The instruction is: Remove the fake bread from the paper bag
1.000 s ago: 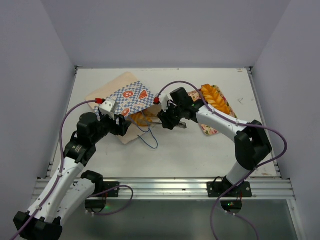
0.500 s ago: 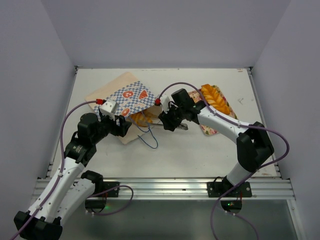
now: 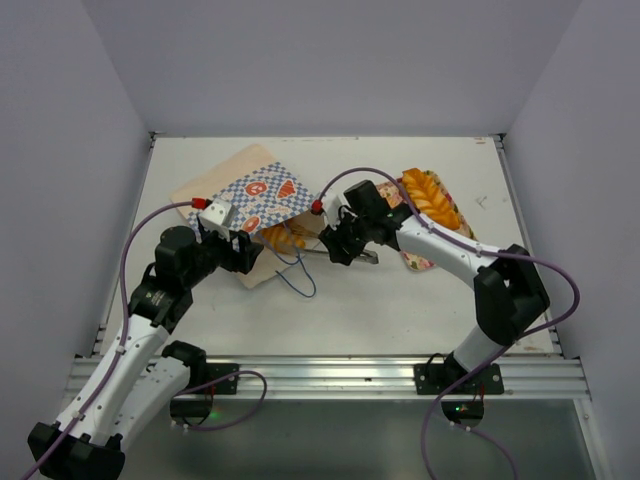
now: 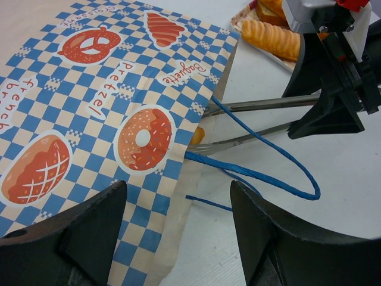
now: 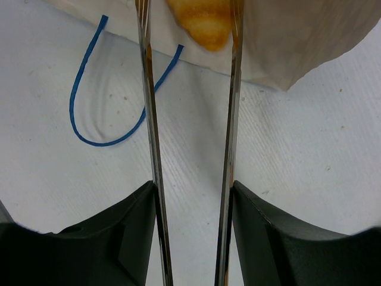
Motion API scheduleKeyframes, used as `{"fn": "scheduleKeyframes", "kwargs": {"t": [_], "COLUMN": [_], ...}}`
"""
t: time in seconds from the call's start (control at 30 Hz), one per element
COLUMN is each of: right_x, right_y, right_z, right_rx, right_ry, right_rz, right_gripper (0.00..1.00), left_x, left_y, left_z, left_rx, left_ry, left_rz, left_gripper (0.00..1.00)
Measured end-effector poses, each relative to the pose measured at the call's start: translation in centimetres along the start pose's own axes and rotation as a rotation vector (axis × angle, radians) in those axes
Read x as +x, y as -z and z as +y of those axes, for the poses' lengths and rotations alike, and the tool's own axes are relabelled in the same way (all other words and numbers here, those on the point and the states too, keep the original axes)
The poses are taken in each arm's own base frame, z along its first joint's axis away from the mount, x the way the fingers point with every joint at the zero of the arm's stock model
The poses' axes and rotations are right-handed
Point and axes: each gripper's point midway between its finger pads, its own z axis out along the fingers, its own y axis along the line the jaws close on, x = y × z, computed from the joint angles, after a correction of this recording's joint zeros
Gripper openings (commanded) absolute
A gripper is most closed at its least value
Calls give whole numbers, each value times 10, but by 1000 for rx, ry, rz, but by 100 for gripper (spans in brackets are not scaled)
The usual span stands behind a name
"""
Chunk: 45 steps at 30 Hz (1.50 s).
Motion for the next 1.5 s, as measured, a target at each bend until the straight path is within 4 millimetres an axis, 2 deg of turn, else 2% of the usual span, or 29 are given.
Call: {"fn": "scheduleKeyframes", "kwargs": {"t": [0.3,1.1,1.5], "right_x": [-1,4,29], "right_y": [9,9,-14], "right_z": [-1,-6,-7], "right_rx": [12,33,-4], "right_ry": [6,27,10], "right_rz": [-17,-1,105], "right_gripper": [55,56,55], "left_x": [0,-1,-1], "left_y": [0,1,1], "left_z": [0,-1,-1], "left_rx": [1,4,4], "left_ry": [0,-1,-1], "left_rz": [1,-3,-3], "left_gripper": [74,74,74]}}
